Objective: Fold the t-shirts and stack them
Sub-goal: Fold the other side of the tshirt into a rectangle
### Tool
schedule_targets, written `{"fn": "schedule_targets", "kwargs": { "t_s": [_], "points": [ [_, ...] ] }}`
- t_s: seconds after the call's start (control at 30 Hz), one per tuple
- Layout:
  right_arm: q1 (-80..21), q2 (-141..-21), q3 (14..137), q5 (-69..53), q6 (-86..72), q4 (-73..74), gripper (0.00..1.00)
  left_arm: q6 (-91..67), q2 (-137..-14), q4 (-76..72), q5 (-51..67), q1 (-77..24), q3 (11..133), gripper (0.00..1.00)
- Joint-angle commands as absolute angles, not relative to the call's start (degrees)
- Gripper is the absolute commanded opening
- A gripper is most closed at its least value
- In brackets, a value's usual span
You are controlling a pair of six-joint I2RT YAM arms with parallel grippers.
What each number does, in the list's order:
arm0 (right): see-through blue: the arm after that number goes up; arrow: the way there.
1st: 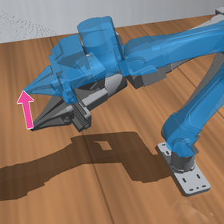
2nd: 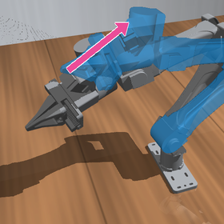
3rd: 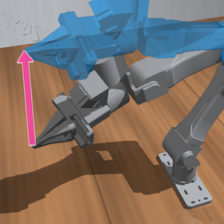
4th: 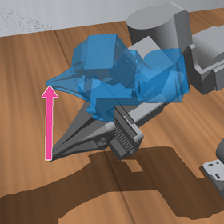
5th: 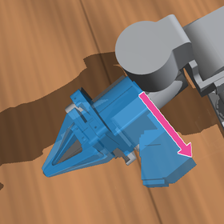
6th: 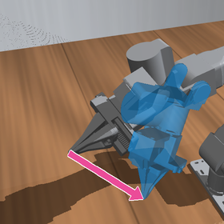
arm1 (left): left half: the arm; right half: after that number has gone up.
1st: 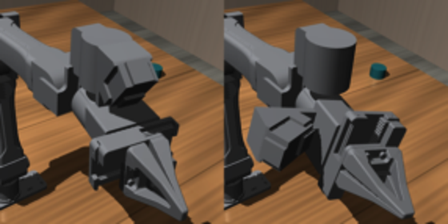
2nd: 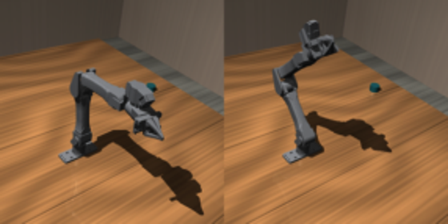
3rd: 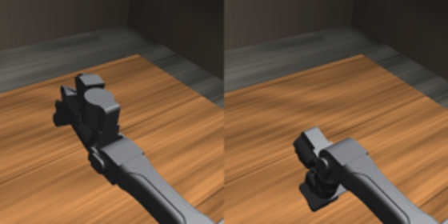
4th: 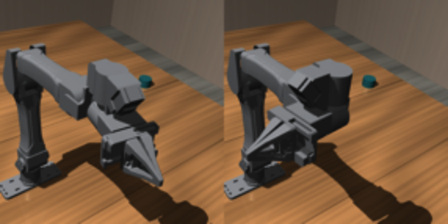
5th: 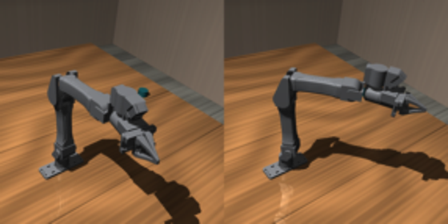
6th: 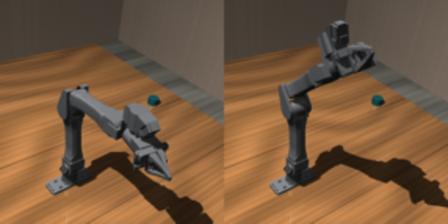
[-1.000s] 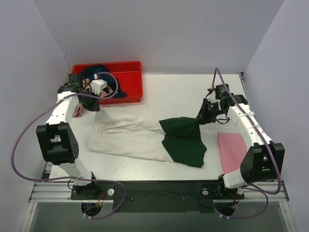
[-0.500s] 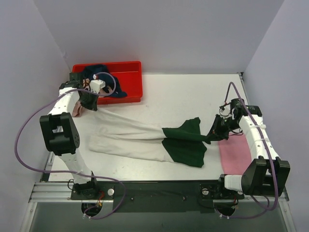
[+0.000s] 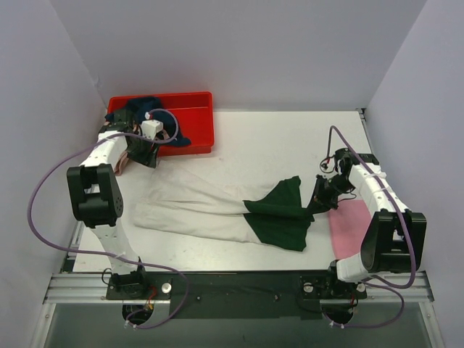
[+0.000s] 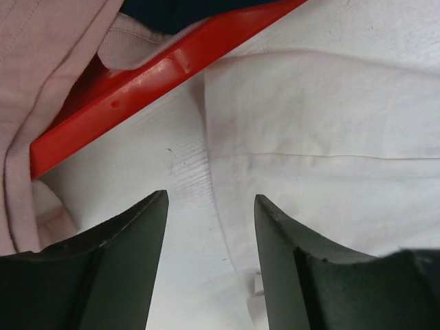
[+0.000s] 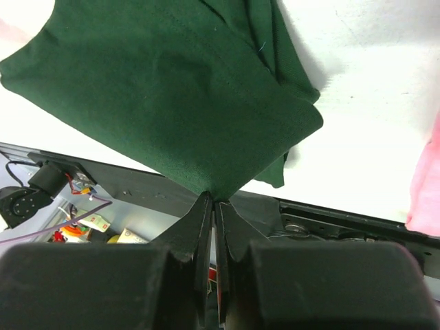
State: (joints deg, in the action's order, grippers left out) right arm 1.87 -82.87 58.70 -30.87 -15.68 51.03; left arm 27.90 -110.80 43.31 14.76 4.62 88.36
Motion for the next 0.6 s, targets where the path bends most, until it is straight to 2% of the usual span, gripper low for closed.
{"fn": "schedule_targets", "kwargs": {
  "t_s": [0.0, 0.07, 0.1, 0.17, 0.33, 0.47, 0.57],
  "points": [
    [2.9, -83.5, 60.9, -28.3, -13.5, 52.7, 0.0, 24.0, -105.7, 44.9, 14.3, 5.5, 88.1, 0.63],
    [3.0, -83.9, 61.3, -28.4, -13.3, 52.6, 0.0, 22.7, -104.2, 45.4, 14.0, 6.0, 85.3, 0.56],
    [3.0, -83.9, 61.4, -28.6, -13.0, 52.6, 0.0, 22.6, -104.1, 44.9, 14.4, 5.9, 83.0, 0.49],
    [3.0, -84.4, 61.8, -28.7, -12.8, 52.4, 0.0, 21.5, -104.3, 41.6, 14.6, 5.1, 79.8, 0.47],
    [3.0, -84.7, 63.2, -30.2, -12.4, 52.4, 0.0, 13.2, -109.3, 33.3, 11.3, 4.0, 79.5, 0.5],
    [3.0, -84.0, 62.8, -29.8, -12.2, 52.1, 0.0, 11.3, -111.2, 28.4, 11.2, 3.3, 79.3, 0.56],
    [3.0, -83.8, 61.5, -30.3, -12.7, 51.2, 0.0, 11.3, -113.4, 27.3, 10.0, 2.7, 79.4, 0.57]
  ]
}}
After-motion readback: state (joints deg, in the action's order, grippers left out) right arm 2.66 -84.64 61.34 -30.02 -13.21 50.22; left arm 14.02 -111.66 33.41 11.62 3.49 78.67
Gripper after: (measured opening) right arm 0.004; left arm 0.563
